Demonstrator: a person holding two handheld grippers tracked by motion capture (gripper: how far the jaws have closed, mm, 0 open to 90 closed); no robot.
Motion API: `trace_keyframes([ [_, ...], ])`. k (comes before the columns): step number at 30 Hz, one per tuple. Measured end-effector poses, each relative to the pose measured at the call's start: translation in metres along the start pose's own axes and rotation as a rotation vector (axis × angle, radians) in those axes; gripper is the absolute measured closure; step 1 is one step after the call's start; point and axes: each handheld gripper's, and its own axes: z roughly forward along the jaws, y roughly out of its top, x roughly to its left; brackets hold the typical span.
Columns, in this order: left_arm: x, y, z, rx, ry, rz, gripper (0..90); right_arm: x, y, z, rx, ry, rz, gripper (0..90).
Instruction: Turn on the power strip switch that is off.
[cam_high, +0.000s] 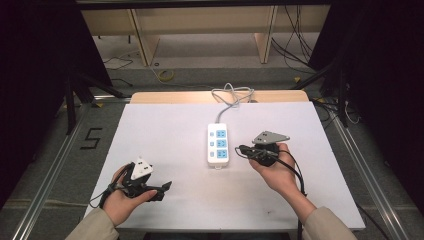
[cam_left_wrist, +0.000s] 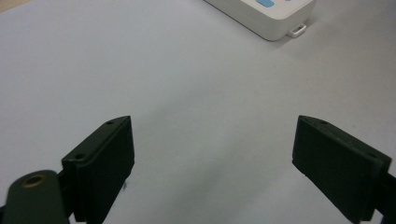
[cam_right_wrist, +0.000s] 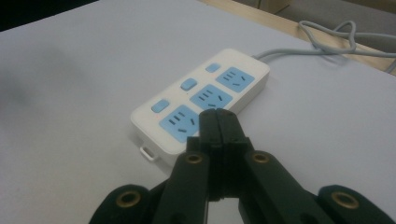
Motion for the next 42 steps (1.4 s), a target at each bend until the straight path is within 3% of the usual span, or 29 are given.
trace_keyframes([
  [42,-0.001,0.0,0.0,0.006,-0.003,0.014,12.8,0.007,0.02,0.044,0.033,0.011,-0.021,90.0],
])
